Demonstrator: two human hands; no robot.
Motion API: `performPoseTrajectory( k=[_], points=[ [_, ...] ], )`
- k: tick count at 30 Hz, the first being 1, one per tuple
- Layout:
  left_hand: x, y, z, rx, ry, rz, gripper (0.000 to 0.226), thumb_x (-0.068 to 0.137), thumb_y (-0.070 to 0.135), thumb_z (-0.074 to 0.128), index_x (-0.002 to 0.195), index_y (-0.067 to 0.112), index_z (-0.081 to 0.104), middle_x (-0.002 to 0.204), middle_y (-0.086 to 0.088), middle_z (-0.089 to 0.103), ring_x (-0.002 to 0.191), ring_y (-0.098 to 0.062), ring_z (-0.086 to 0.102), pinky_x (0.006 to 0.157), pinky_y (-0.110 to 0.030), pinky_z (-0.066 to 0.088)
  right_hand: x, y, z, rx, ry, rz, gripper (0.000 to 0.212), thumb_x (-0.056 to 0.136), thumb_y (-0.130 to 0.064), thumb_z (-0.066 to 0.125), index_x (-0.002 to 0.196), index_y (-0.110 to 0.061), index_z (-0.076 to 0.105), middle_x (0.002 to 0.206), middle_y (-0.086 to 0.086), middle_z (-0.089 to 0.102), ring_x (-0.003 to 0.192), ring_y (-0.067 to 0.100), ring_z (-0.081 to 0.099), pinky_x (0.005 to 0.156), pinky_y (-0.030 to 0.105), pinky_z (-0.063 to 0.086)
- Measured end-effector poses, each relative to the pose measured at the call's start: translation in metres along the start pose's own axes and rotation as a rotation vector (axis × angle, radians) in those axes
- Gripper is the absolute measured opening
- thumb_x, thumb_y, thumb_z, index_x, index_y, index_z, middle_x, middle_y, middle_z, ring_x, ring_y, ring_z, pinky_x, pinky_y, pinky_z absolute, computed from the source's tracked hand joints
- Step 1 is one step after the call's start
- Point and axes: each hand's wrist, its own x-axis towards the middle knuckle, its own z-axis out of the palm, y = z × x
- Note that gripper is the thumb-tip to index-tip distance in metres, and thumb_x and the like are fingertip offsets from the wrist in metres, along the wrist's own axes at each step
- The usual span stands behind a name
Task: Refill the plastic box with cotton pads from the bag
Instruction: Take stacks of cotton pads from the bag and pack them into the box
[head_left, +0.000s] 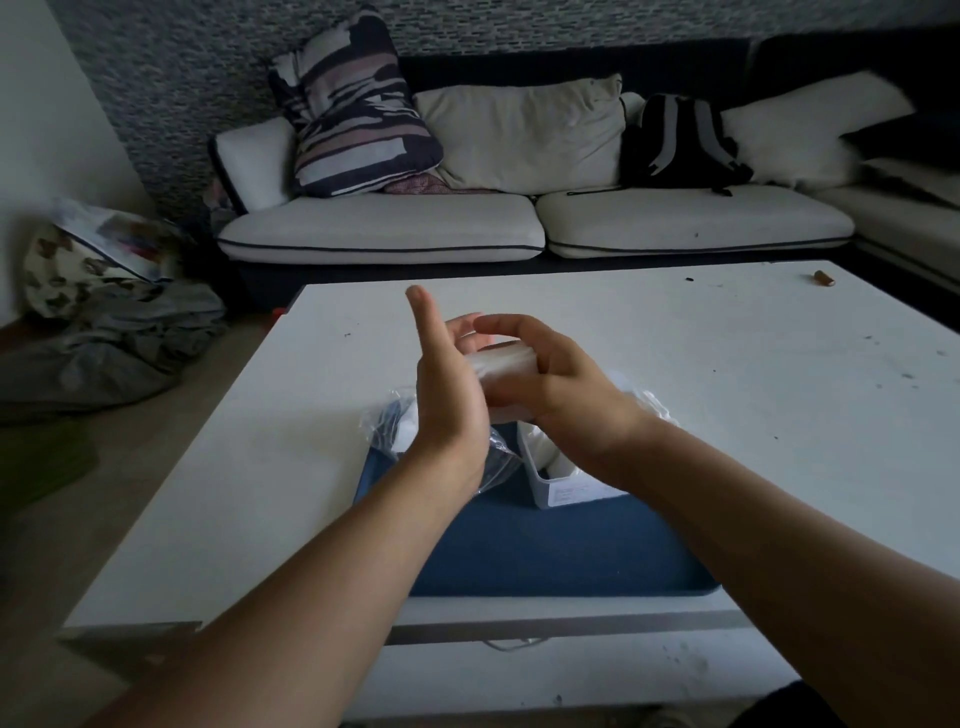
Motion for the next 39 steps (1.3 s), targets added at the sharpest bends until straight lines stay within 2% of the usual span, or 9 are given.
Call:
performPoseTrajectory(
  k=[5, 7, 11, 14, 18, 21, 27, 33, 39],
  points=[
    [-0.002, -0.002, 0.001, 0.031, -0.036, 0.035, 0.077, 0.098, 0.07, 0.018, 0.116, 0.014, 0.067, 0.112, -0.009, 0.072, 0.098, -0.02, 0.07, 0.084, -0.034, 0.056, -0.003, -0.007, -0.001, 0.086, -0.023, 0.098, 0.059, 0.079, -0.002, 0.069, 0.135, -0.014, 0.053, 0.116, 0.018, 0.068, 0.099, 0.03, 0.07, 0.087, 0.037, 0.057],
    [-0.001, -0.002, 0.0, 0.054, -0.051, 0.033, 0.077, 0.098, 0.069, 0.017, 0.12, 0.015, 0.067, 0.113, -0.007, 0.071, 0.097, -0.016, 0.069, 0.079, -0.029, 0.053, -0.005, -0.009, -0.003, 0.081, -0.057, 0.135, 0.061, 0.076, -0.01, 0.071, 0.134, -0.016, 0.054, 0.112, 0.014, 0.068, 0.093, 0.024, 0.069, 0.089, 0.04, 0.056],
    [0.003, -0.001, -0.003, 0.094, -0.051, -0.031, 0.081, 0.095, 0.074, 0.014, 0.118, 0.019, 0.069, 0.116, -0.009, 0.071, 0.106, -0.023, 0.067, 0.096, -0.047, 0.052, -0.003, -0.008, -0.003, 0.019, -0.078, 0.18, 0.038, 0.093, -0.012, 0.067, 0.13, -0.01, 0.057, 0.121, 0.019, 0.065, 0.097, 0.027, 0.072, 0.087, 0.046, 0.06],
    [0.009, -0.009, -0.003, 0.195, -0.065, -0.042, 0.08, 0.096, 0.074, 0.013, 0.116, 0.019, 0.068, 0.11, -0.004, 0.071, 0.106, -0.021, 0.066, 0.094, -0.042, 0.053, 0.003, -0.001, -0.008, -0.042, 0.01, 0.211, 0.027, 0.095, -0.018, 0.066, 0.116, -0.001, 0.067, 0.109, 0.025, 0.069, 0.092, 0.031, 0.073, 0.076, 0.047, 0.063],
    [0.022, -0.022, -0.013, 0.626, -0.027, 0.42, 0.052, 0.101, 0.061, 0.035, 0.102, 0.018, 0.064, 0.097, 0.008, 0.068, 0.091, -0.007, 0.063, 0.08, -0.026, 0.05, 0.01, -0.008, -0.034, -0.144, 0.231, 0.282, 0.036, 0.086, -0.026, 0.077, 0.106, 0.003, 0.068, 0.097, 0.016, 0.07, 0.075, 0.02, 0.074, 0.059, 0.033, 0.061],
    [0.03, -0.027, -0.025, 1.028, -0.26, 0.735, 0.036, 0.095, 0.05, 0.052, 0.092, 0.019, 0.069, 0.085, 0.007, 0.071, 0.077, -0.012, 0.067, 0.072, -0.035, 0.057, 0.01, -0.006, -0.053, -0.38, 0.342, 0.402, 0.043, 0.077, -0.024, 0.085, 0.101, 0.004, 0.064, 0.095, 0.018, 0.068, 0.073, 0.025, 0.073, 0.055, 0.033, 0.062],
    [0.025, -0.033, -0.029, 1.41, -0.529, 0.544, 0.032, 0.087, 0.053, 0.062, 0.082, 0.024, 0.072, 0.082, 0.004, 0.072, 0.076, -0.02, 0.067, 0.072, -0.04, 0.057, 0.017, 0.013, -0.055, -0.421, 0.24, 0.596, 0.031, 0.081, -0.009, 0.08, 0.103, 0.006, 0.064, 0.093, 0.023, 0.072, 0.069, 0.029, 0.076, 0.071, 0.037, 0.064],
    [0.022, -0.036, -0.029, 1.583, -0.635, 0.466, 0.032, 0.088, 0.057, 0.063, 0.085, 0.027, 0.074, 0.08, 0.008, 0.07, 0.076, -0.013, 0.065, 0.072, -0.033, 0.055, 0.027, 0.03, -0.037, -0.874, 0.138, 0.675, 0.008, 0.081, -0.012, 0.064, 0.079, -0.004, 0.064, 0.059, 0.012, 0.066, 0.026, 0.013, 0.049, 0.034, 0.011, 0.034],
    [0.027, -0.053, -0.029, 1.525, -0.827, 0.36, 0.025, 0.09, 0.048, 0.065, 0.105, 0.03, 0.074, 0.093, 0.01, 0.071, 0.084, -0.013, 0.065, 0.082, -0.038, 0.056, 0.033, 0.038, -0.029, -1.385, -0.082, 0.672, 0.04, 0.081, -0.024, 0.064, 0.047, -0.017, 0.044, 0.028, -0.007, 0.039, 0.041, 0.011, 0.042, 0.046, 0.02, 0.035]
  ],
)
